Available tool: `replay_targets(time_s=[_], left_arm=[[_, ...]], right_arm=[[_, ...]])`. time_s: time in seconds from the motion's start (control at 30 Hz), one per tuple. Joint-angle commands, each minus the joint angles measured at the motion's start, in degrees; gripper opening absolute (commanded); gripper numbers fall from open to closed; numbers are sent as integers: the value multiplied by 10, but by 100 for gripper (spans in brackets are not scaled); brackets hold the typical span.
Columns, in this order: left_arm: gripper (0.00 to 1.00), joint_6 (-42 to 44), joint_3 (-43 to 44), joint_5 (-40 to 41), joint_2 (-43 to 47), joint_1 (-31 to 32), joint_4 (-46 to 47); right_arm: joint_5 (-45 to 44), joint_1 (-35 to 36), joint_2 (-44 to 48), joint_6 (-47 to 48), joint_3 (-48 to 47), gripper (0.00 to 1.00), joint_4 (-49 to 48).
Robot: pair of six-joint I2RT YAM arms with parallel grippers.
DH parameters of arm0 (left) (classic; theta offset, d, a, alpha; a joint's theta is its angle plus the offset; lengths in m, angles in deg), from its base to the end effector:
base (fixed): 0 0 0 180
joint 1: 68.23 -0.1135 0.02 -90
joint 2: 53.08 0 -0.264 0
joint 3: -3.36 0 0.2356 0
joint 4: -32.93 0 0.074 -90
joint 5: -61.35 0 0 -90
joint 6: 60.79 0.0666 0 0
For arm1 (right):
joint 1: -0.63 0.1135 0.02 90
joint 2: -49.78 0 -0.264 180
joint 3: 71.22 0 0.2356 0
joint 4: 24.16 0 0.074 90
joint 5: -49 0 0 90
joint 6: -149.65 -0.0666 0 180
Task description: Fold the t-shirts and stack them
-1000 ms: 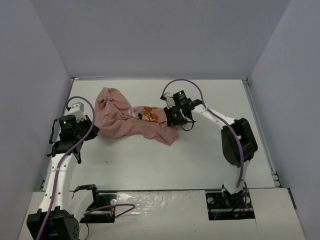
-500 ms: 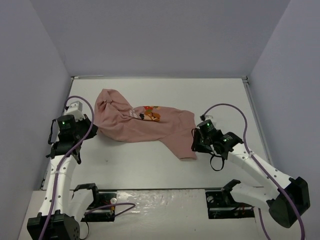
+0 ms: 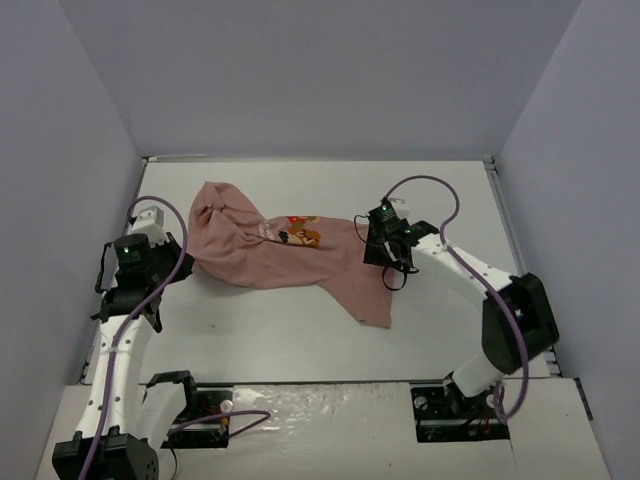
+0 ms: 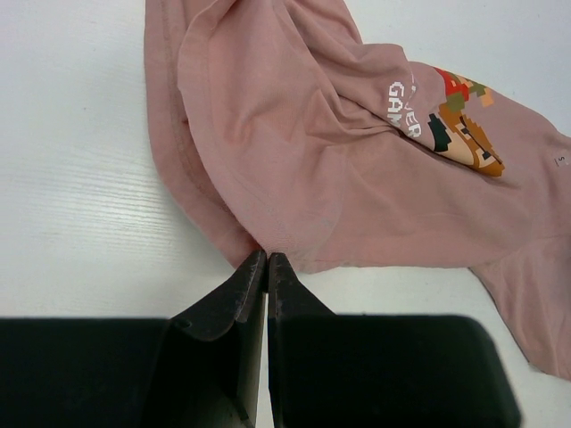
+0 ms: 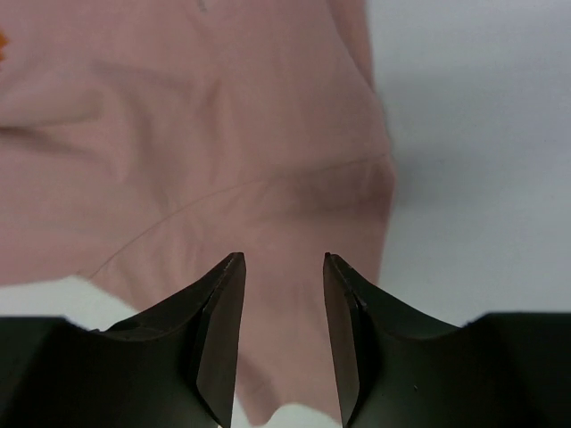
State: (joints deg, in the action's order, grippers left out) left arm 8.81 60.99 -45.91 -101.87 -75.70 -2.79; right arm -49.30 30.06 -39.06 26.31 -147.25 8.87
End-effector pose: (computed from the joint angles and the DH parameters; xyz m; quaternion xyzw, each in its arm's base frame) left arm 0.2025 0.0066 0.2861 -0.1267 0.8366 -0.1853 0.4998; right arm 0.3025 0.1596 0.2248 0.0587 0.9228 0.1380 0.3550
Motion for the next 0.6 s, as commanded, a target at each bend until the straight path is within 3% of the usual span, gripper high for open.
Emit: replay_targets(time_s=[0.0,0.17,0.33,0.47,0.57], left_arm=[[0,3,12,11,-1,2,20],[0,-1,18,21,-19,-1,17],[0,-3,20,18,-30,-9,25],[0,-2,19,15,-25,-10,24],[0,-4,17,13,-18,-10,26]], right_arm=[[-5,-33,-71,50,-17,37,-71],[-7,-51,-172,102,-77,37,-101],[-2,-69,-269,135,-197,35,-99],[-22,-70,-172,132,-175,35,-97],[-36,-75,-94,136,-119,47,-86]])
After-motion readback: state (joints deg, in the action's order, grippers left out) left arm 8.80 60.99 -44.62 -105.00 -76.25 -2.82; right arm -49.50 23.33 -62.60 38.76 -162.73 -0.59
